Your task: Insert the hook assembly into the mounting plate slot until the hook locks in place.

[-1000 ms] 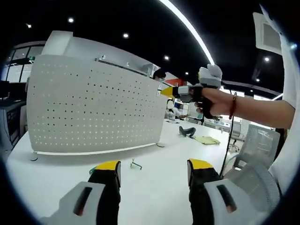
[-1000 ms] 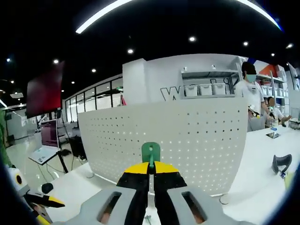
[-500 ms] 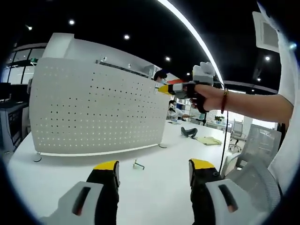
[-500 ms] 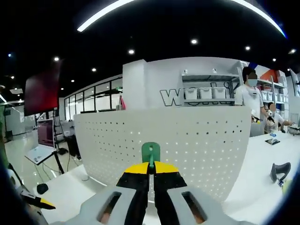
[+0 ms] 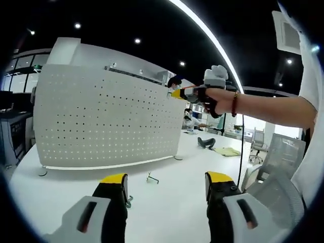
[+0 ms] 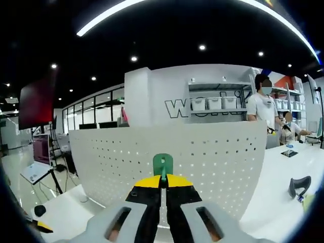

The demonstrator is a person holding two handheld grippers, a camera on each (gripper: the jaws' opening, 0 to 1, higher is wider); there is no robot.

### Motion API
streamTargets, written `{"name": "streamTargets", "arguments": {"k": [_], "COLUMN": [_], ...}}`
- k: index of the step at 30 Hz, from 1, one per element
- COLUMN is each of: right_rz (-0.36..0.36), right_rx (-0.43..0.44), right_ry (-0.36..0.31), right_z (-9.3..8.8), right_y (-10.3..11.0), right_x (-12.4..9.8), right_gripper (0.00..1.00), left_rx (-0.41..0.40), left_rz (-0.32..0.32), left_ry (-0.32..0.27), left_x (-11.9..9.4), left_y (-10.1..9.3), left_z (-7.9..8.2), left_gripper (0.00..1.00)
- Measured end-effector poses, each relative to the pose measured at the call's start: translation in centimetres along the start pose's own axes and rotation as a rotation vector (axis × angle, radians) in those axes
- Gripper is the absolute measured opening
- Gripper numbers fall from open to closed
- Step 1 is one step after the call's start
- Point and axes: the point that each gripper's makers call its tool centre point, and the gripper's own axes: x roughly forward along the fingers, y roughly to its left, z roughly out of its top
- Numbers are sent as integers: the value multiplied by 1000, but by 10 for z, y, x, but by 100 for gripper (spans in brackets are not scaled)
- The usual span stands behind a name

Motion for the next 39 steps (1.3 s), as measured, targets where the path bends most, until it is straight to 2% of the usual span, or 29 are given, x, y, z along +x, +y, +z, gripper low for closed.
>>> {"name": "streamTargets", "arguments": {"k": [15, 39], "right_rz": [-41, -71], "right_rx": [3, 5], "right_ry": [-6, 12], "right_z": [5, -1], "right_y": [-12, -24], "right_x": [19, 45], "right_gripper": [1, 1], "left_rx": [-10, 0], "left_rz": [-8, -3], "left_ry": [10, 55], "left_x": [1, -2], "left_y": [0, 4], "left_z": [-3, -12], "left_gripper": [66, 66]}}
